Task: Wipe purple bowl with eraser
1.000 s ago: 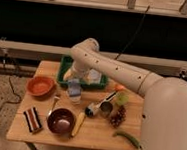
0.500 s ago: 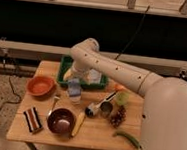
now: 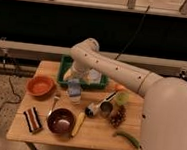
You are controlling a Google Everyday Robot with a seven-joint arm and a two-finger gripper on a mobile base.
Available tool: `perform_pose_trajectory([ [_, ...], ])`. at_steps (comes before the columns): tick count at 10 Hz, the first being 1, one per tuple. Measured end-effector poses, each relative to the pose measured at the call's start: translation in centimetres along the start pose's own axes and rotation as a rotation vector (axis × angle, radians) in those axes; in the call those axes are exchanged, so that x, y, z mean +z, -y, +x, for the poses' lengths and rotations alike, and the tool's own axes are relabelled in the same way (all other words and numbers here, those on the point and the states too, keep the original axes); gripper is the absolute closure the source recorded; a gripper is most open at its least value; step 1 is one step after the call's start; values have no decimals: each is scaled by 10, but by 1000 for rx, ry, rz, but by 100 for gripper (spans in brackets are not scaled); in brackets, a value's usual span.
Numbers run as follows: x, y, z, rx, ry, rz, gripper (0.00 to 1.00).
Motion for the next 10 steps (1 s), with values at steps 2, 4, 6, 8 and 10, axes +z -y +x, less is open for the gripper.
perform_pose_trajectory([
  [2,0,0,0,0,0,0,20],
  [4,0,0,0,0,0,0,20],
  [6,0,0,0,0,0,0,20],
  [8,0,-2,1,3,1,-6,20],
  [10,1,8,6,-37,8,-27,20],
])
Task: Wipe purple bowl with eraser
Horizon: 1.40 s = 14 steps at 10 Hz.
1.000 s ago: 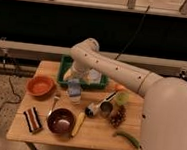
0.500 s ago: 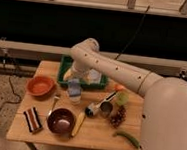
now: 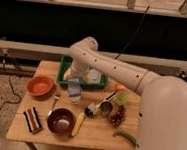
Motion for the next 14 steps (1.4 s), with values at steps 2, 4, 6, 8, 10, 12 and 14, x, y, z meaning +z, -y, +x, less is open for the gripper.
perform_pose_trajectory([
  [2,4,29,4,-71,9,-13,20],
  [4,14,80,7,-162,19,-27,20],
  [6,24,130,5,-260,25,-36,20],
  [8,36,171,-4,-360,37,-43,20],
  [10,55,194,-22,-442,71,-57,20],
  [12,71,197,-38,-466,110,-64,20],
  [14,93,178,-70,-486,179,-70,20],
])
